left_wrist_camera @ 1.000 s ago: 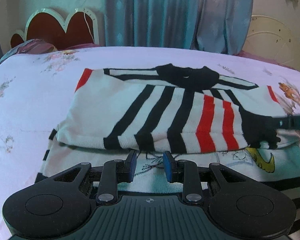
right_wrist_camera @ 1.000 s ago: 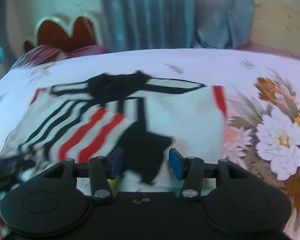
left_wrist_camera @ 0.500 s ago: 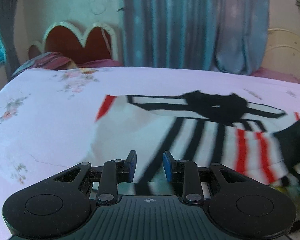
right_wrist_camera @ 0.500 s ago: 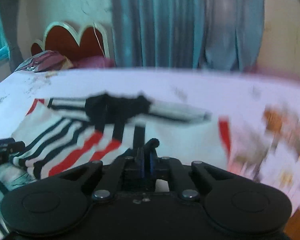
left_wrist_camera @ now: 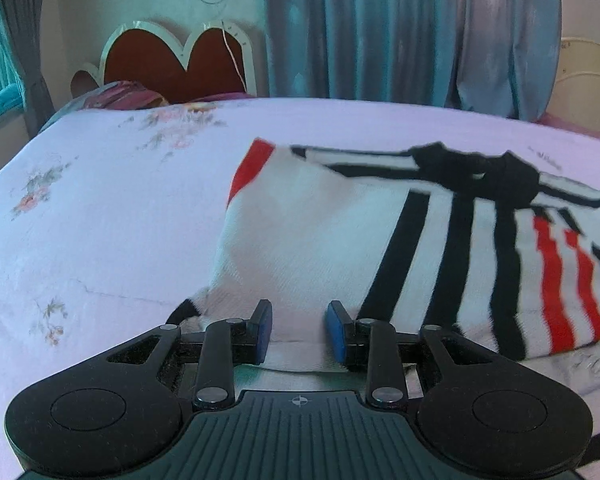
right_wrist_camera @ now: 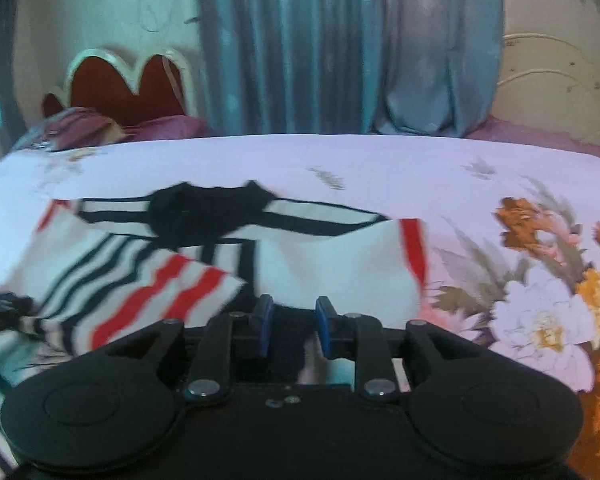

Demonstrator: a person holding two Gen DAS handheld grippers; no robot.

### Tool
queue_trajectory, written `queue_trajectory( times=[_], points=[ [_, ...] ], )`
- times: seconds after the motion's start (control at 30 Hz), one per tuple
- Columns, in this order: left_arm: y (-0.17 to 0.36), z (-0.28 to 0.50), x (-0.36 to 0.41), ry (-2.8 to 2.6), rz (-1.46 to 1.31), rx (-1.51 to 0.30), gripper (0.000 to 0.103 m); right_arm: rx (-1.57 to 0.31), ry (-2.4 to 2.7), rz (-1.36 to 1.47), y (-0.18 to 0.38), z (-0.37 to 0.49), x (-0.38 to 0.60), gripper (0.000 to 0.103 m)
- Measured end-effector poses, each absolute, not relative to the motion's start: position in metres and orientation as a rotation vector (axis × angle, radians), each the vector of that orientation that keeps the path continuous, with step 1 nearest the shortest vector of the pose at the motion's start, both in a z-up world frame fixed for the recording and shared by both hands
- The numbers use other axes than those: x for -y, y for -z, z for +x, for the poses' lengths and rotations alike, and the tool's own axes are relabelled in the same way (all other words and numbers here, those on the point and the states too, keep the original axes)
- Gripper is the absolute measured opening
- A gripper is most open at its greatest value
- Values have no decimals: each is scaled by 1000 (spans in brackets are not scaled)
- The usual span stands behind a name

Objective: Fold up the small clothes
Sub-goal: 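Pinch and straighten the folded side edge with both grippers, then release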

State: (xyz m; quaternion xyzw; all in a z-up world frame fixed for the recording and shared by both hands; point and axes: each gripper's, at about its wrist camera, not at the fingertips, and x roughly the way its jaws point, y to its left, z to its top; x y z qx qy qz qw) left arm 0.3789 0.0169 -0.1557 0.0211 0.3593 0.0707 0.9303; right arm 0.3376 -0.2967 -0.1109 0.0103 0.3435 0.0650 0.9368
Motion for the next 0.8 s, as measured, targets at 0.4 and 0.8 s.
queue_trajectory(
  times=[0.4, 0.8],
  points=[
    [129, 348, -7, -106, 14, -748, 31, -773, -223, 6, 112, 328, 278, 27],
    [137, 295, 32, 132, 131, -829, 31, -848, -397, -54, 123, 265, 201, 25]
  ],
)
